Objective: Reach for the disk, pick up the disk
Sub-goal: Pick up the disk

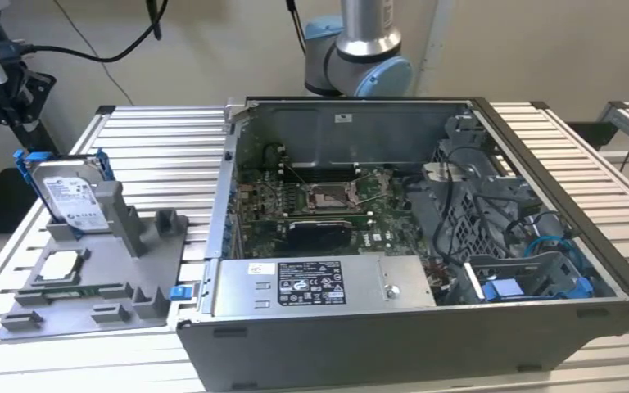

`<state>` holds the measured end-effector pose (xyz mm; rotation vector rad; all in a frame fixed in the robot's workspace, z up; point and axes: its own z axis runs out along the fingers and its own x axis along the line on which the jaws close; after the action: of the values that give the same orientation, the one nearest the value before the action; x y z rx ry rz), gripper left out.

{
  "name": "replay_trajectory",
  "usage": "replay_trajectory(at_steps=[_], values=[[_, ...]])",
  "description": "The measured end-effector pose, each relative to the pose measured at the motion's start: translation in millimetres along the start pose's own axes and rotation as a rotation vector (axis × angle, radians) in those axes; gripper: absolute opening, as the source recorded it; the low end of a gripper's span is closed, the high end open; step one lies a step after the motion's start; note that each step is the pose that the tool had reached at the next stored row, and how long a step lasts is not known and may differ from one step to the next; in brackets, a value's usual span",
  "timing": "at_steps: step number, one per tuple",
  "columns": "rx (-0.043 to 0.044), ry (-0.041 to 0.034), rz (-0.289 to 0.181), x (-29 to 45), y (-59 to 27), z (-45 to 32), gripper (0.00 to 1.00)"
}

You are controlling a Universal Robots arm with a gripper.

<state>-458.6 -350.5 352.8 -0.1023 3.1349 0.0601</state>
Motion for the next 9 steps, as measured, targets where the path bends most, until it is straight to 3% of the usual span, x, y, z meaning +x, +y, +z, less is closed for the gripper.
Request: replay_trajectory(at_steps=[9], values=[[0.0, 0.001, -0.022, 0.1, 0.0, -0.1, 0.0]])
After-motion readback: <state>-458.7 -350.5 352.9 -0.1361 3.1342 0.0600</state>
